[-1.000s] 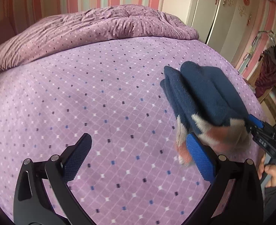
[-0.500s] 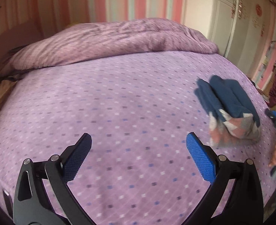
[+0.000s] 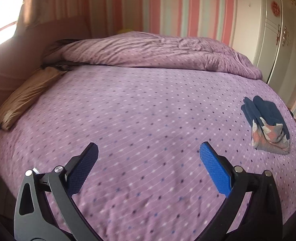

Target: Fold small clothes

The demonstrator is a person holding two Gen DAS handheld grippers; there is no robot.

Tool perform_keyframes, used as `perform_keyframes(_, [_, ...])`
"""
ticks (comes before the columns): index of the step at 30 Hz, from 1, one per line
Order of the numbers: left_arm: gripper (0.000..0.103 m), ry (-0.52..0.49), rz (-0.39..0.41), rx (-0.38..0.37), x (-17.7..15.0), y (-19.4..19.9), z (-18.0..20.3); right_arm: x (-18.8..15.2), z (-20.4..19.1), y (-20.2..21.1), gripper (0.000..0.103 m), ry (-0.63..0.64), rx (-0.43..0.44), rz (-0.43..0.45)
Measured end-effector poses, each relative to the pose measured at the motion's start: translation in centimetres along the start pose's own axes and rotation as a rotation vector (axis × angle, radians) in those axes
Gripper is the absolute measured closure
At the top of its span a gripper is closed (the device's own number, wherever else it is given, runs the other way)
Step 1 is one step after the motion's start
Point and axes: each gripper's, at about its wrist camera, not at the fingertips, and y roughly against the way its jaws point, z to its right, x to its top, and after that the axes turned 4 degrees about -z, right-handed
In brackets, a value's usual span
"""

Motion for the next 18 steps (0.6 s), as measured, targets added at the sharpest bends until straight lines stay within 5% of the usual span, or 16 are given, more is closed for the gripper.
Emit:
perform_keyframes(7, [0.003,0.021,0.044,0.040,-3.3,5.6,-3.5,-3.8,-4.6,5.0,0.002,0.068,0.026,-0.018])
perform_keyframes(18, [0.003,0.005,0.055,0.087,-5.6,10.3,-5.1,-5.1,-6.2,11.1,0.002,0.056,0.015,-0.011])
